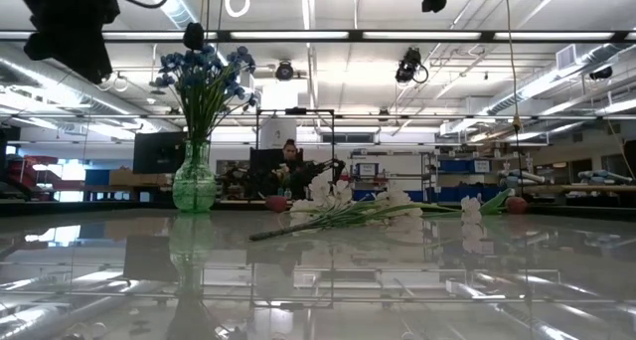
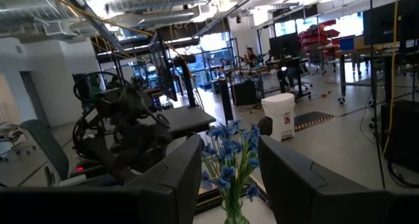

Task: Sort flowers into vase by color
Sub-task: Put the bottom white flowers into the red vase

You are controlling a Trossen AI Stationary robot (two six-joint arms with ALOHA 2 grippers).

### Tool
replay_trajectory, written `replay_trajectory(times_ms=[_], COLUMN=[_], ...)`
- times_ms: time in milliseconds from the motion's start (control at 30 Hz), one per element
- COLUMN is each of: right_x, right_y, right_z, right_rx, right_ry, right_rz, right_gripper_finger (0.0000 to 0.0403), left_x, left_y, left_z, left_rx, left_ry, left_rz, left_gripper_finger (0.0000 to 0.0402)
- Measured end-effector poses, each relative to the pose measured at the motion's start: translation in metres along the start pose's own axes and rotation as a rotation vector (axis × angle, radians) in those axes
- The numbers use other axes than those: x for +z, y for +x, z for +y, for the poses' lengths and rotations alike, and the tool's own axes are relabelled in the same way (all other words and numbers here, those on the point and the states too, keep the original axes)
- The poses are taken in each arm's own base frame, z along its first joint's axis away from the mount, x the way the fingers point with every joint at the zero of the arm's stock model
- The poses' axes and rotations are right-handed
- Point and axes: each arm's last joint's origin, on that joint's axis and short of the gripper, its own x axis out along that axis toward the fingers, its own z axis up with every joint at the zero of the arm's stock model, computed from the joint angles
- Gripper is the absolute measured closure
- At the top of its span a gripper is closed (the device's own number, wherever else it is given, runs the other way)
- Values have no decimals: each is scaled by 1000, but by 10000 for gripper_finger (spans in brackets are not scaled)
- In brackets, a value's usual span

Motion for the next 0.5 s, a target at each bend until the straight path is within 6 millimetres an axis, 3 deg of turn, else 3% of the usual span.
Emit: replay_trajectory(times_ms=[500], right_x=[1], right_y=[0], right_z=[0], right_rx=[12], right_ry=[1], right_rz=[-7], right_gripper_finger=[243], left_x=[-3], left_y=[6], left_z=[-1], left_rx=[-6], left_ry=[-171], left_rz=[133], left_gripper_finger=[205])
